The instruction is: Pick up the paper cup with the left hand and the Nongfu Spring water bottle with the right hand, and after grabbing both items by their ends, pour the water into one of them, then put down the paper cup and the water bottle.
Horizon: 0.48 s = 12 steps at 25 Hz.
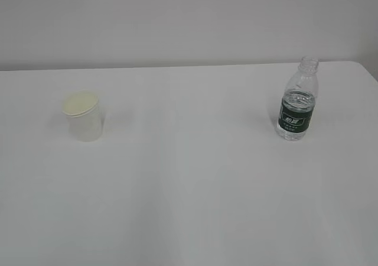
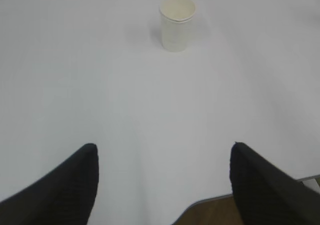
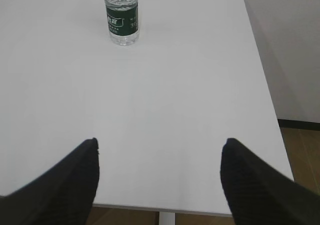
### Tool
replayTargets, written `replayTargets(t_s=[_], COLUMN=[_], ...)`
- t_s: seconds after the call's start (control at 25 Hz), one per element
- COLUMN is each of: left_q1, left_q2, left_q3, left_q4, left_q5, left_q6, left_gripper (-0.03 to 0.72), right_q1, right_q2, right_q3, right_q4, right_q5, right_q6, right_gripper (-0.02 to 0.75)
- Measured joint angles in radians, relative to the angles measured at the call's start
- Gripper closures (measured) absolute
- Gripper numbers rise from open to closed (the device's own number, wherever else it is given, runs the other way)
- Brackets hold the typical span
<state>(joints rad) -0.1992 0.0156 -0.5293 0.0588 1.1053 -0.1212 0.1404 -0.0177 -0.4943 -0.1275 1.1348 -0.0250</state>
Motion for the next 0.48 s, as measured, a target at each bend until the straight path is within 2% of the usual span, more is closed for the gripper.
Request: replayTargets(t_s=[0.48], left_q1=[0.0], left_q2=[0.0], left_q3=[0.0], left_q4=[0.0], left_q5=[0.0], left_q6=[0.0], left_gripper=[0.101], right_q1=[0.0], right_q2=[0.0], right_q3=[0.0], right_q4=[0.0], right_q5=[0.0], right_q6=[0.0], right_gripper=[0.164])
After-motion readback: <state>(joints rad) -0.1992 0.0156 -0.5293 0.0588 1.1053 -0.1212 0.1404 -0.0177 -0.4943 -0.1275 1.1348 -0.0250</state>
